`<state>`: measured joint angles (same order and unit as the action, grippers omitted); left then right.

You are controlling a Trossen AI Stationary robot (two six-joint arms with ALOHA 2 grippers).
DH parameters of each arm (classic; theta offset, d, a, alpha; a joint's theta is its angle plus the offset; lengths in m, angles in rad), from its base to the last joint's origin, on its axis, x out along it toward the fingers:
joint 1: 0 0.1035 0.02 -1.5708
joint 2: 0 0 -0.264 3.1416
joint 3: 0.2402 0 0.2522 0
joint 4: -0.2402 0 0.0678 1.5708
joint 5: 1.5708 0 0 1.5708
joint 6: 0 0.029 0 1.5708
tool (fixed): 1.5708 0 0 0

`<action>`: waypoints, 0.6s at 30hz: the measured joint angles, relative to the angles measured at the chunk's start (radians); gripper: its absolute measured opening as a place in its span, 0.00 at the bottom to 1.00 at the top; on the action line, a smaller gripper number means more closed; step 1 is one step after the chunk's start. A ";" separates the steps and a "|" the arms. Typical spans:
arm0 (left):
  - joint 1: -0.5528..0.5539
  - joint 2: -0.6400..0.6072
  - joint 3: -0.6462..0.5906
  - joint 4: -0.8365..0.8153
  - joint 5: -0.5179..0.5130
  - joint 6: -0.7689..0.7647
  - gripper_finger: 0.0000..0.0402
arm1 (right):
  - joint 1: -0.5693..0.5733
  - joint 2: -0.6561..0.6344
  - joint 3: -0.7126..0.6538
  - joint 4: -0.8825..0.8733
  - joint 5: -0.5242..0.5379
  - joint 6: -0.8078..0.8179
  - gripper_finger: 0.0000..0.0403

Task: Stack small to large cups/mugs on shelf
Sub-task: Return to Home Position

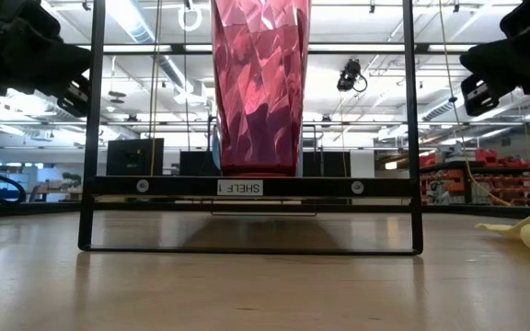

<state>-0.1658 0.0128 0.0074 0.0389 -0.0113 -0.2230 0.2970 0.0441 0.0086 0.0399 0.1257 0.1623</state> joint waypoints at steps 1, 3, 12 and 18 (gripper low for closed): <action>0.000 0.000 0.000 0.002 0.000 0.000 0.08 | 0.000 0.000 0.000 0.000 0.000 0.000 0.14; 0.000 0.000 0.000 0.004 0.000 0.000 0.08 | 0.000 0.000 0.000 0.000 0.000 0.001 0.14; 0.000 0.000 0.000 0.006 -0.001 0.000 0.08 | 0.000 0.001 0.001 0.000 0.000 0.002 0.14; 0.000 0.000 0.000 0.007 -0.002 0.000 0.10 | 0.000 0.001 0.001 0.000 0.000 0.002 0.14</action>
<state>-0.1654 0.0128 0.0074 0.0460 -0.0132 -0.2233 0.2970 0.0448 0.0093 0.0398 0.1257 0.1643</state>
